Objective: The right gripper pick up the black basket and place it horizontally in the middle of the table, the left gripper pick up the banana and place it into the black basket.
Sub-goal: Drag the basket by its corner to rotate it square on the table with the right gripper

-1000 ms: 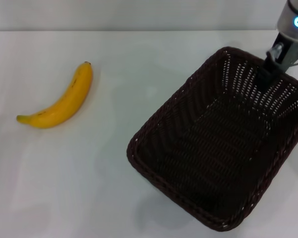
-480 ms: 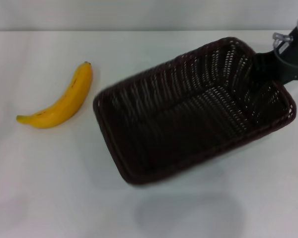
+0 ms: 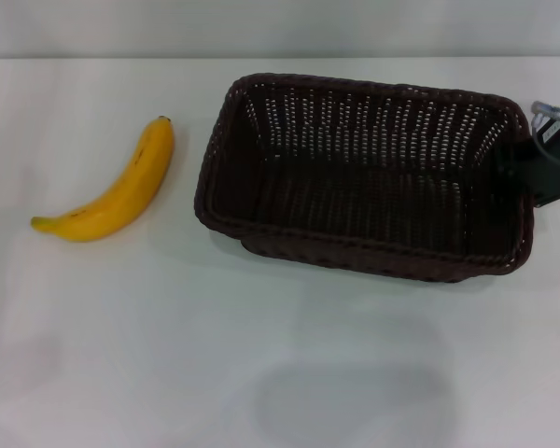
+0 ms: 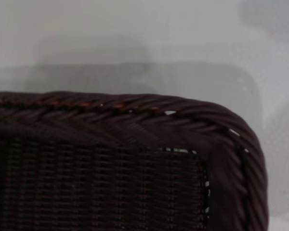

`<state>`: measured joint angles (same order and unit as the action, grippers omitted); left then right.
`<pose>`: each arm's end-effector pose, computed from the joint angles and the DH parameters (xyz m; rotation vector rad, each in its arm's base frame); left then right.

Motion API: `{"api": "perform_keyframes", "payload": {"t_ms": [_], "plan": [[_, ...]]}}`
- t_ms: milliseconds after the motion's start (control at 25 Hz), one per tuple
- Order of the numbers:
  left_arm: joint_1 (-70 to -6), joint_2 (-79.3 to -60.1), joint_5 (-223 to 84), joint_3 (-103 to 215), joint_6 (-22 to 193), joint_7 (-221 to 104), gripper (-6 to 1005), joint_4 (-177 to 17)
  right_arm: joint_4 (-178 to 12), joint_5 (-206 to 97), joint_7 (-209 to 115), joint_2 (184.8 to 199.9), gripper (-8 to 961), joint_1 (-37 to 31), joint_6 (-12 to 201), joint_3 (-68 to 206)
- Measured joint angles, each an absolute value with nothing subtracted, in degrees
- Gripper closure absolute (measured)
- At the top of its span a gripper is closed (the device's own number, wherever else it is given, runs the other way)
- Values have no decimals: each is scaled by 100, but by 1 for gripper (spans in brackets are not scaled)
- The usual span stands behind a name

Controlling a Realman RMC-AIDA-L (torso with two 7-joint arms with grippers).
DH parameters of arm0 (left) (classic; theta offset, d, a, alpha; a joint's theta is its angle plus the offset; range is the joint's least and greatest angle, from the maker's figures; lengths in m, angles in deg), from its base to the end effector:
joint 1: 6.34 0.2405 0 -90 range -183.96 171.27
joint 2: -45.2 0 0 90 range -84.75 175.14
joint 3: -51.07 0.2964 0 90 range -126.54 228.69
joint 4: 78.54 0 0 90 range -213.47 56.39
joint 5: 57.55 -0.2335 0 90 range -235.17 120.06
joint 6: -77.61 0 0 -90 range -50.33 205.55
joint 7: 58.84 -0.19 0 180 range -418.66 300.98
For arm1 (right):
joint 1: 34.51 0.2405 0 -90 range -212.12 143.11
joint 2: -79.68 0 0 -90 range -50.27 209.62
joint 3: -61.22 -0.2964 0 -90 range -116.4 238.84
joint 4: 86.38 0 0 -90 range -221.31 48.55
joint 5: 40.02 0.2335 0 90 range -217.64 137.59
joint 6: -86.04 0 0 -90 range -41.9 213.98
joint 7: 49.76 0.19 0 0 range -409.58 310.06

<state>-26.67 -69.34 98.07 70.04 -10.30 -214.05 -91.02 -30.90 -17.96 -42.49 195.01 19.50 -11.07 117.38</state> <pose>-0.4419 0.3193 0.2022 -0.7574 -0.2571 -0.8830 0.2110 0.4623 -0.0147 -1.8602 1.9747 -0.3468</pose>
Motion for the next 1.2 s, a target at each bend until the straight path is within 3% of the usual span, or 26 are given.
{"api": "perform_keyframes", "payload": {"t_ms": [480, 1200], "plan": [[-2786, -6941, 9820, 7006, -991, -21417, 142, -9102, -3132, -1770, -5234, 19427, 820, 2311, -1474, 12274], [-2722, -7020, 9809, 7006, -1007, -21389, 150, -9202, -2931, -1832, -4836, 19500, 821, 2166, -1062, 13105]]}}
